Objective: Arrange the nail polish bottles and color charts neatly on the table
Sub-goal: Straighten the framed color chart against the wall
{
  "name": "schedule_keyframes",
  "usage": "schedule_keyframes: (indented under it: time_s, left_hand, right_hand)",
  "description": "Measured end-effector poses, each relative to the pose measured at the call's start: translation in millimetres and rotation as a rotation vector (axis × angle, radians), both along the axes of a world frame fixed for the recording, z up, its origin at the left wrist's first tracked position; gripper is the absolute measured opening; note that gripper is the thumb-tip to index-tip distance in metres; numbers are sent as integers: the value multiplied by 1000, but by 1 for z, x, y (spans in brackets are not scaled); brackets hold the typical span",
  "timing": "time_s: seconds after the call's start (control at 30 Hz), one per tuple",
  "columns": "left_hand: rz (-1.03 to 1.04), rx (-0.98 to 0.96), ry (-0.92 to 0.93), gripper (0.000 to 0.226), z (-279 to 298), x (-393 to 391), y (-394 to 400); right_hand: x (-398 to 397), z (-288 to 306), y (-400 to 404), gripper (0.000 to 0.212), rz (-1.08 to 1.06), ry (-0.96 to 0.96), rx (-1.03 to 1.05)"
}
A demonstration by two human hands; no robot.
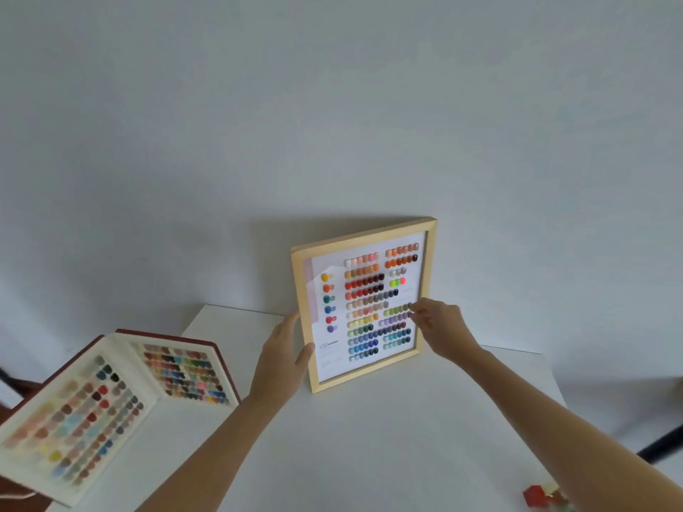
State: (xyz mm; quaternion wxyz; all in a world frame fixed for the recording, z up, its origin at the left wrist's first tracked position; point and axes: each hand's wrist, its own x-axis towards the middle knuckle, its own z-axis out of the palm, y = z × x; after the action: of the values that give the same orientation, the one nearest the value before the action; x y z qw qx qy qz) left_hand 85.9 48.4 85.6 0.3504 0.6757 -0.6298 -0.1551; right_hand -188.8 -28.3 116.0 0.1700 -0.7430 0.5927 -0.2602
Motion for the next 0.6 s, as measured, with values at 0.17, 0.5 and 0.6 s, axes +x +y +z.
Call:
schedule_keyframes:
  time_s: [0.17,0.5,0.6]
  left_hand:
    - [101,68,53,70,-17,-15,-16]
    - [172,103,76,56,-36,-14,-59]
    - [197,124,27,34,-45,-8,-71]
  right_hand:
    - [-24,-23,-22,22,-122,-20,71]
    - [-22,-47,-76,47,-315,-139,260]
    - [-21,-55,-93,52,-341,-155,288]
